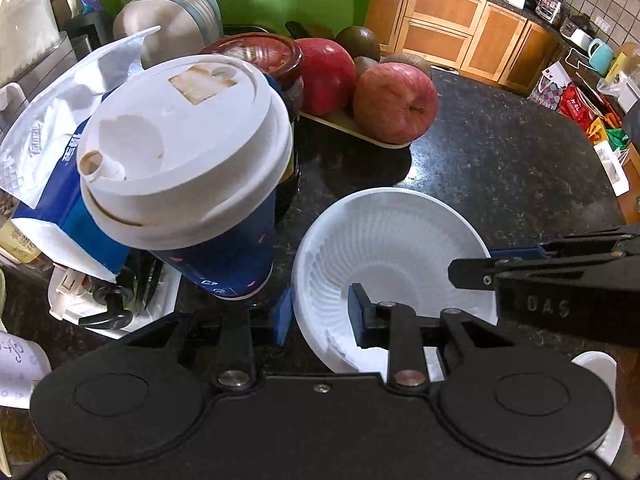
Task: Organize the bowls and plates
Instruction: 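Close the left tool on another white bowl rim while the right tool grips it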
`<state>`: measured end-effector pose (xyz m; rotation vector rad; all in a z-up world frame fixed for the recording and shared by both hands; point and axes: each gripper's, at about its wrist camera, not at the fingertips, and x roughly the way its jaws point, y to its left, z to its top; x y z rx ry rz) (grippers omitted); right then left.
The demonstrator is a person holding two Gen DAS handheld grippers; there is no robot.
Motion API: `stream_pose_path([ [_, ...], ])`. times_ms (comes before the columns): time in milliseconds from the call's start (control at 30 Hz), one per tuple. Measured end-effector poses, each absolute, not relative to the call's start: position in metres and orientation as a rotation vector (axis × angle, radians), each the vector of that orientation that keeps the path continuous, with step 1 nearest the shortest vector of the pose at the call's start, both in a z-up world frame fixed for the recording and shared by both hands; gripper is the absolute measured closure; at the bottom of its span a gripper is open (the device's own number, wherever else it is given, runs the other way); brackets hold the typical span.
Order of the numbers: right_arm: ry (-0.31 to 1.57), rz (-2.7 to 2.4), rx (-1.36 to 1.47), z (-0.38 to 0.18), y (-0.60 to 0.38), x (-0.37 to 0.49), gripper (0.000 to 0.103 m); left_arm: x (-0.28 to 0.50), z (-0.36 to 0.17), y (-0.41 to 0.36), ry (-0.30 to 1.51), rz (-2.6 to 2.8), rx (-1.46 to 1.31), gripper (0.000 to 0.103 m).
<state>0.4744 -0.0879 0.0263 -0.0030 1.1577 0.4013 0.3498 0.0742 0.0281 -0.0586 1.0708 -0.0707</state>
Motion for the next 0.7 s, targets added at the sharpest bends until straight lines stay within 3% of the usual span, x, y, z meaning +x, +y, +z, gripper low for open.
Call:
stream_pose_path([
  [600,1.128,0.381,-0.031,0.032,-0.089,0.461,0.081,0.349,0.036,0.069,1.067,-0.088,-0.043,0.066],
  [700,1.146,0.369,-0.028,0.028,-0.091,0.460,0.081,0.351,0.032,0.067,1.084,-0.087,-0.038,0.072],
])
